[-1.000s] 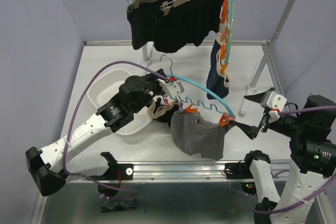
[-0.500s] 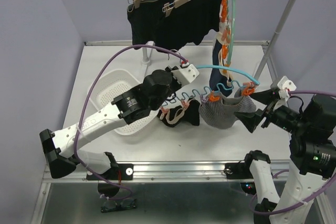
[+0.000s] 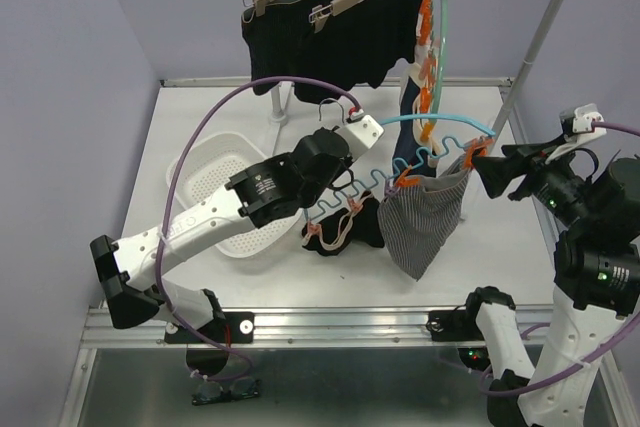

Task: Remove the underwear clipped to the hanger
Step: Remove the underwear from the hanger.

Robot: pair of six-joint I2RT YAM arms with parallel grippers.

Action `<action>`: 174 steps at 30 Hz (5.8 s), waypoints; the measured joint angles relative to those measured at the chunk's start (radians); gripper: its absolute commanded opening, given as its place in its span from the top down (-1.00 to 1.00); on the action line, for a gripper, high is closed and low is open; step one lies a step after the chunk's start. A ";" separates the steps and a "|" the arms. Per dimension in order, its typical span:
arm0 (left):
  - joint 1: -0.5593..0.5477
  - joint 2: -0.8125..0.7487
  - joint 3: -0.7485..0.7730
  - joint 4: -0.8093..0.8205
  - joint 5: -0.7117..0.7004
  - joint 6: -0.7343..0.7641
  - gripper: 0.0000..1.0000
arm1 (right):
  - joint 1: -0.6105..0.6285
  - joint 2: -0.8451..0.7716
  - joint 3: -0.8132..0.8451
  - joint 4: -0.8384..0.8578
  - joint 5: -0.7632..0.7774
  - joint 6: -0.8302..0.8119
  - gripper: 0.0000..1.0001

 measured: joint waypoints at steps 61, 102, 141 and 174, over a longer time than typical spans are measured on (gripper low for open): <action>-0.003 0.193 0.267 -0.213 0.037 -0.121 1.00 | 0.000 0.014 -0.169 0.212 0.021 0.089 0.06; -0.018 0.282 0.393 -0.279 0.039 -0.176 1.00 | 0.000 -0.015 -0.192 0.277 0.118 0.107 -0.13; -0.019 0.375 0.500 -0.327 0.053 -0.222 1.00 | 0.000 0.034 -0.227 0.343 0.142 0.129 0.32; -0.010 0.311 0.386 -0.269 0.045 -0.236 1.00 | 0.000 -0.127 -0.240 0.243 0.081 -0.018 -1.00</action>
